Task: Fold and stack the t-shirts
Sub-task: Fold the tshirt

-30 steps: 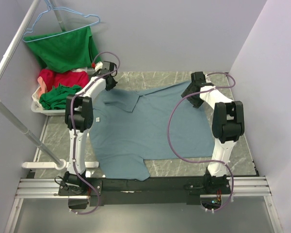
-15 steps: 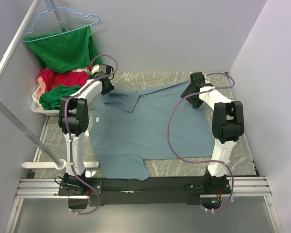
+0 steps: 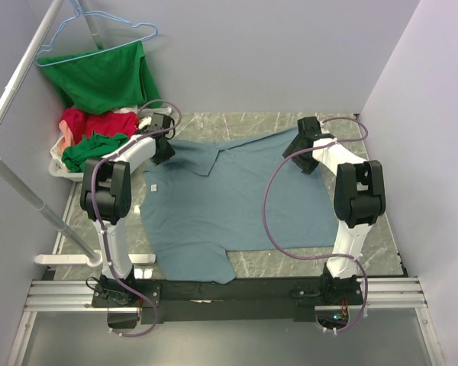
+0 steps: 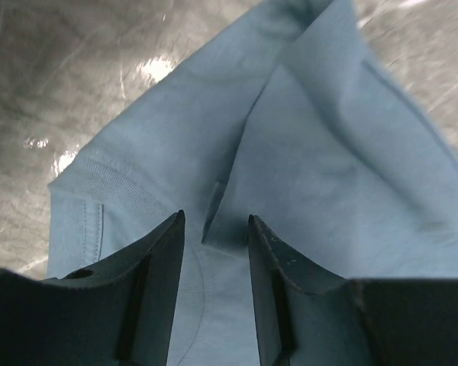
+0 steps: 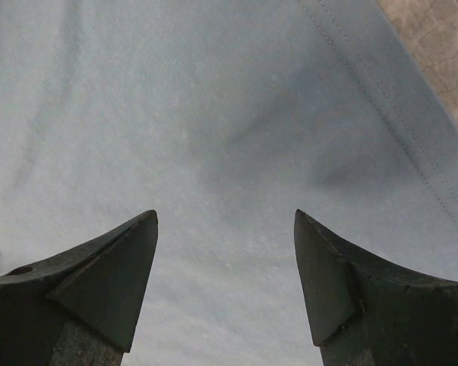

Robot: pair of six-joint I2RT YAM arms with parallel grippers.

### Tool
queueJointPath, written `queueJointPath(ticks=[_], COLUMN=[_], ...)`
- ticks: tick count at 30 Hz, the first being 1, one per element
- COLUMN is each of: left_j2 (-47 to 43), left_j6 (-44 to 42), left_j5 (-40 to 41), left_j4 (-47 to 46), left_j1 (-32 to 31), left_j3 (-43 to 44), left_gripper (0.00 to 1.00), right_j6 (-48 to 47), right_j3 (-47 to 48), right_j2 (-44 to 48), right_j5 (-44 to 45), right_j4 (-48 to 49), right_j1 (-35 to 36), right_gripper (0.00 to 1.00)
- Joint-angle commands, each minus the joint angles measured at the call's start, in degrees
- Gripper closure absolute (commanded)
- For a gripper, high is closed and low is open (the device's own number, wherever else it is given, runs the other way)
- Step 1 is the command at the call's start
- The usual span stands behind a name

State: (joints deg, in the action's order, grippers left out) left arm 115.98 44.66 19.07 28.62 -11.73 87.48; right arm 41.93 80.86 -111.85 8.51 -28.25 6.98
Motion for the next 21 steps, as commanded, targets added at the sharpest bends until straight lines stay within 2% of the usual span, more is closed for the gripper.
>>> queueJointPath(ticks=[1,6,10,15,18,21], left_j2=[-1.3,1.3,3.4,5.0,5.7,5.8], left_j6=[0.4,-0.3,-1.1,-1.6,-1.6,-1.5], left_j5=[-0.9,-2.9,-6.7,-9.1,-9.1,-8.3], left_j4=[-1.2,-2.3,-3.3,-3.7,-3.5,-3.0], left_j1=[0.2,0.2,0.3,0.3,0.4,0.5], left_j3=[0.1,2.1,3.3,4.4,5.4,7.4], left_gripper=[0.57,0.60,0.72,0.80,0.99,0.99], right_j6=[0.0,-0.1,-0.4,-0.4,-0.4,-0.4], right_j3=[-0.3,0.3,0.5,0.7,0.6,0.7], right_j2=[3.5,3.3,3.2,3.2,3.1,3.0], right_j5=[0.9,1.5,1.9,1.9,1.9,1.8], right_j4=[0.8,0.4,0.1,0.1,0.1,0.1], right_j1=[0.5,0.5,0.4,0.4,0.4,0.4], right_gripper=[0.21,0.22,0.22,0.22,0.22,0.22])
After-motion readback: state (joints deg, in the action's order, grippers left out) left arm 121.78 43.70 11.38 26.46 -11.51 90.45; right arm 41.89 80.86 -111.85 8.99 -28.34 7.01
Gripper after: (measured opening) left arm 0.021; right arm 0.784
